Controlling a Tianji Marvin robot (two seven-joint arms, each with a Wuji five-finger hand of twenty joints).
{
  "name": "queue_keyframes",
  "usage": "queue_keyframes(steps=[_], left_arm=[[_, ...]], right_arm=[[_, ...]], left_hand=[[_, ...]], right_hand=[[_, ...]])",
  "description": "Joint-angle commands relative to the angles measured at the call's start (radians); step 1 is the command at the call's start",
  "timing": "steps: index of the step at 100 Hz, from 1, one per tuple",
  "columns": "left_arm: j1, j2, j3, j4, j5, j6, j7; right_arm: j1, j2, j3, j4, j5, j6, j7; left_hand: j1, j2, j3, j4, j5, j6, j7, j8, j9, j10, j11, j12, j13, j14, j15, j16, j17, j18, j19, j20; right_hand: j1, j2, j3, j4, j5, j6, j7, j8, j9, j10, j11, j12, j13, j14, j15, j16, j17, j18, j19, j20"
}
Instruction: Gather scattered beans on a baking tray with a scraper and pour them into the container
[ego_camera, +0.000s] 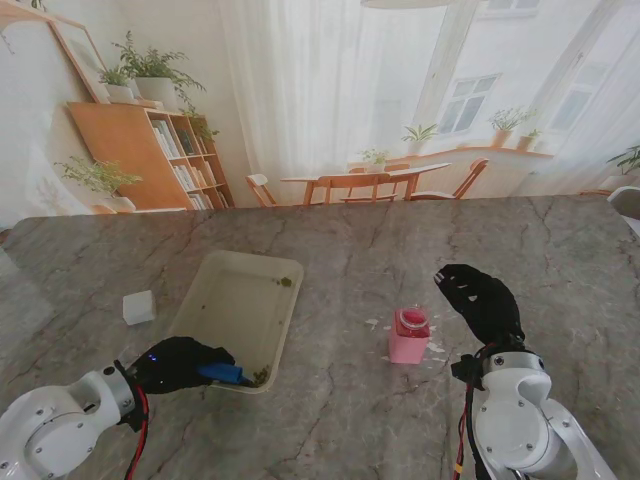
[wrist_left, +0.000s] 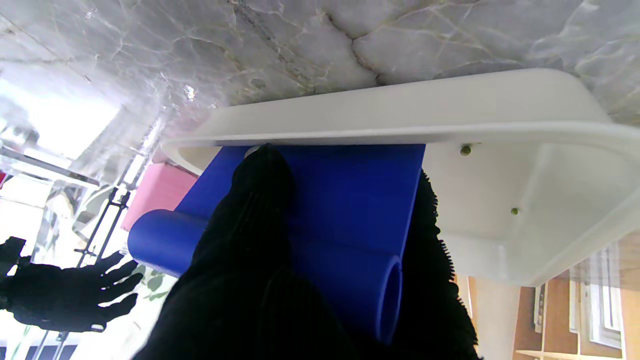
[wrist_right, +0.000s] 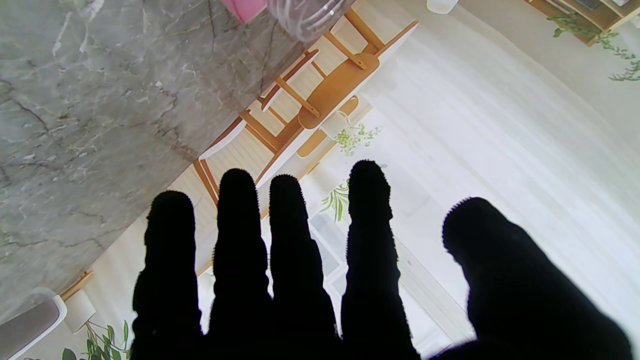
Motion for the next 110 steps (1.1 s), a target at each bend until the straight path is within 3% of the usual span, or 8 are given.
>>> queue_keyframes(steps=[1, 21, 63, 91, 110], left_arm=[[0.016, -0.005, 0.005, 0.014, 0.018, 0.000, 0.012], [-0.007, -0.015, 0.011, 0.019, 0.061, 0.034, 0.102], [-0.186, -0.027, 0.088, 0.068, -0.003, 0.129, 0.119], [-0.372, -0.030, 0.195, 0.225, -0.067, 0.164, 0.108], [-0.489, -0.032, 0.281, 0.354, -0.096, 0.152, 0.114]], right_arm=[[-0.002, -0.003, 0.000, -0.001, 0.003, -0.001, 0.013], [0.000, -0.003, -0.001, 0.000, 0.003, -0.001, 0.015], [0.002, -0.003, -0.001, 0.002, 0.003, 0.000, 0.016], [0.005, -0.003, -0.003, 0.003, 0.008, -0.003, 0.018], [0.006, -0.002, -0.004, 0.005, 0.010, -0.004, 0.020]], left_hand=[[0.084, 0.084, 0.127, -0.074, 0.061, -0.071, 0.039, 0.015, 0.077, -0.050, 0.056, 0.006, 0.073, -0.021, 0.037, 0.012, 0.006, 0.004, 0.026, 0.024], [0.084, 0.097, 0.124, -0.072, 0.043, -0.060, 0.034, 0.015, 0.060, -0.043, 0.056, 0.005, 0.069, -0.022, 0.036, 0.012, 0.012, -0.008, 0.032, 0.025], [0.084, 0.100, 0.123, -0.067, 0.038, -0.042, 0.022, 0.011, 0.052, -0.023, 0.066, 0.003, 0.069, -0.016, 0.060, 0.037, 0.013, -0.013, 0.062, 0.036], [0.084, 0.104, 0.124, -0.067, 0.030, -0.027, 0.007, 0.011, 0.042, -0.015, 0.068, 0.005, 0.060, -0.016, 0.062, 0.046, 0.002, -0.011, 0.068, 0.039], [0.084, 0.109, 0.122, -0.067, 0.024, -0.025, 0.002, 0.013, 0.037, -0.014, 0.070, 0.006, 0.056, -0.018, 0.069, 0.054, -0.003, -0.010, 0.074, 0.042]], right_hand=[[-0.009, 0.015, -0.016, 0.017, 0.026, -0.031, 0.008, 0.011, 0.011, -0.020, -0.006, 0.013, 0.007, -0.016, -0.011, 0.011, -0.014, 0.014, -0.015, 0.015], [-0.008, 0.016, -0.016, 0.017, 0.025, -0.033, 0.008, 0.011, 0.012, -0.020, -0.005, 0.013, 0.007, -0.017, -0.011, 0.011, -0.014, 0.014, -0.015, 0.015], [-0.008, 0.016, -0.018, 0.017, 0.025, -0.033, 0.008, 0.010, 0.011, -0.019, -0.006, 0.013, 0.007, -0.016, -0.011, 0.011, -0.014, 0.015, -0.015, 0.015], [-0.007, 0.017, -0.019, 0.017, 0.027, -0.032, 0.008, 0.011, 0.012, -0.021, -0.006, 0.013, 0.006, -0.017, -0.012, 0.011, -0.015, 0.014, -0.016, 0.016], [-0.007, 0.017, -0.021, 0.017, 0.028, -0.031, 0.009, 0.011, 0.013, -0.019, -0.006, 0.013, 0.007, -0.016, -0.012, 0.011, -0.015, 0.015, -0.016, 0.016]])
